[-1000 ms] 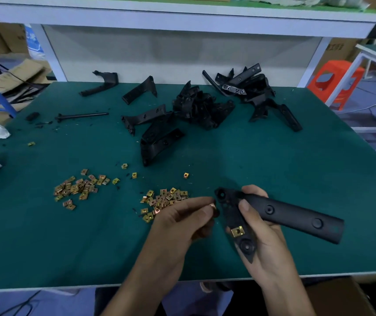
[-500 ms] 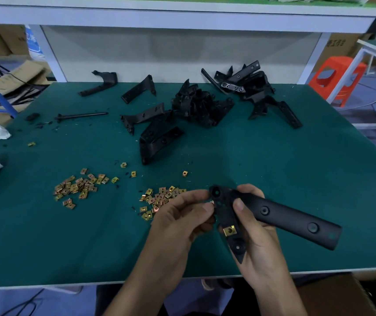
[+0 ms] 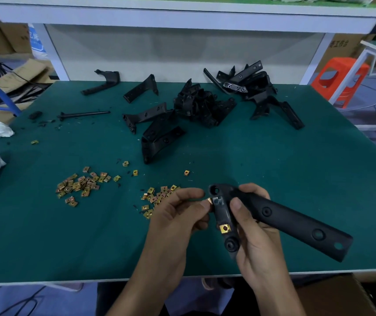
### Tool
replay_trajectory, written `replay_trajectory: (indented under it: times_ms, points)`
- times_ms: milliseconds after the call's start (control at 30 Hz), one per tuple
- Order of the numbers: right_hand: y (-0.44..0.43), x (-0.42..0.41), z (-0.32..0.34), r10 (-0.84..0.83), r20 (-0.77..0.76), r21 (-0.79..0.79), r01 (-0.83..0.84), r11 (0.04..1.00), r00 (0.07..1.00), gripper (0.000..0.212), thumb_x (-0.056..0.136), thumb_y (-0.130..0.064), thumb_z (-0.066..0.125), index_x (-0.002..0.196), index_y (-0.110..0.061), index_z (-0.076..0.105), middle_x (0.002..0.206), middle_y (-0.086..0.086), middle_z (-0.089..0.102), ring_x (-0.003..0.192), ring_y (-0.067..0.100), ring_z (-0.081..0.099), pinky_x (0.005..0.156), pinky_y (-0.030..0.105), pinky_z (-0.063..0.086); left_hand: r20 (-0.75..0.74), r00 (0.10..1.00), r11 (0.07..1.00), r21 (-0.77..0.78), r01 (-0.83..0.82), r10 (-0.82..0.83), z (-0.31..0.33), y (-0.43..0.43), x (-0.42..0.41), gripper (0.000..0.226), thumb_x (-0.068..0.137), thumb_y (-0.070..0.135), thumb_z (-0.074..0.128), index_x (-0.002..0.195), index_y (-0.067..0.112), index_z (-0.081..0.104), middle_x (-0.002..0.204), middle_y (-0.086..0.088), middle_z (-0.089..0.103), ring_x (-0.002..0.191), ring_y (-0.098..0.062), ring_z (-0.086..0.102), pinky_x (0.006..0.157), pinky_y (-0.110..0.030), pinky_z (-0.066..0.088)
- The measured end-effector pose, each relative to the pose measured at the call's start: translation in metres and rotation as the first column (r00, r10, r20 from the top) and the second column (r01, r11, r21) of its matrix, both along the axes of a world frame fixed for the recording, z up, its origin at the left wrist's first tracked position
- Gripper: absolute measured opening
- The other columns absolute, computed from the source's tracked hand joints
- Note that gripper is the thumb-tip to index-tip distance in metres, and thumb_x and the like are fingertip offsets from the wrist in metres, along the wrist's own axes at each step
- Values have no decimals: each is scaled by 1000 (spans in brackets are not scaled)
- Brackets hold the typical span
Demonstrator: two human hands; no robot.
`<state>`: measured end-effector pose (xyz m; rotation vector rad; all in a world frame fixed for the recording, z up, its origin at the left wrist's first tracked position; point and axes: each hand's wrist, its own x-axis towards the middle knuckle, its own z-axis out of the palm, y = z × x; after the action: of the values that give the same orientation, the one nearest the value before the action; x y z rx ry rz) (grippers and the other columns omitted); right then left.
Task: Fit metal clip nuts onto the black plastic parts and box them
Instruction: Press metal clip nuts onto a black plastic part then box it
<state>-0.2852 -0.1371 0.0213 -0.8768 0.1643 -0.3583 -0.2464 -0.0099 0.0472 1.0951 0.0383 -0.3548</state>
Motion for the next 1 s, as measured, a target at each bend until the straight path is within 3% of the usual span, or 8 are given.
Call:
replay_trajectory:
  times_ms: [100, 233, 367, 500, 700, 900, 1000]
  points:
    - [3, 1, 0, -9, -7, 0, 9, 1000, 1000, 39, 74, -27, 90, 103, -22, 64, 106, 13, 72, 91, 21, 71, 76, 30, 60, -23, 1000, 998, -53, 15, -16, 0, -1, -1, 12, 72, 10, 73, 82, 17, 76, 76, -7, 70, 64, -13, 64, 60, -23, 54]
    - [3, 2, 0, 4, 6, -13, -4, 1000, 1000, 49, 67, -34, 95, 103, -22, 64, 109, 15, 71, 94, 24, 71, 79, 35, 61, 20, 999, 999, -11, 36, -35, 4, 2, 1, 20, 69, 6, 84, 82, 17, 75, 74, -7, 69, 64, -14, 64, 60, -22, 54]
    - [-1, 5, 2, 43, 23, -44, -42, 998, 999, 42, 70, -33, 92, 101, -25, 67, 101, 5, 72, 87, 14, 71, 70, 25, 58, 55, 994, 995, 51, 89, -92, 10, 10, 10, 31, 70, 10, 79, 99, 11, 70, 72, -7, 68, 63, -13, 62, 60, -21, 52]
    - [-5, 12, 5, 117, 4, -80, -116, 990, 993, 42, 70, -37, 92, 102, -29, 67, 104, 4, 71, 80, 14, 68, 54, 27, 56, 104, 979, 981, 96, 168, -178, 21, 14, 20, 39, 70, 12, 82, 108, 10, 70, 72, -7, 67, 63, -13, 60, 58, -21, 50]
    - [-3, 24, 15, 155, 19, -86, -153, 984, 988, 29, 80, -29, 83, 103, -28, 65, 108, 8, 68, 76, 17, 67, 46, 29, 52, 192, 946, 956, 188, 227, -262, 35, 15, 36, 36, 80, 11, 76, 115, 16, 69, 72, -3, 66, 64, -10, 60, 58, -18, 48]
    - [-11, 10, 25, 133, -69, -115, -140, 983, 989, 26, 82, -20, 80, 103, -25, 66, 106, 10, 71, 80, 20, 70, 53, 30, 55, 189, 920, 923, 252, 292, -343, 26, 11, 32, 36, 76, 26, 77, 111, 30, 74, 74, -3, 68, 69, -9, 63, 59, -18, 48]
    - [-23, -25, 16, 56, -188, -163, -88, 983, 981, 28, 82, -23, 79, 108, -27, 69, 107, 9, 73, 85, 19, 71, 62, 27, 55, 175, 882, 853, 392, 344, -437, 9, -3, 19, 39, 70, 34, 75, 108, 32, 74, 76, -6, 76, 68, -11, 66, 61, -18, 51]
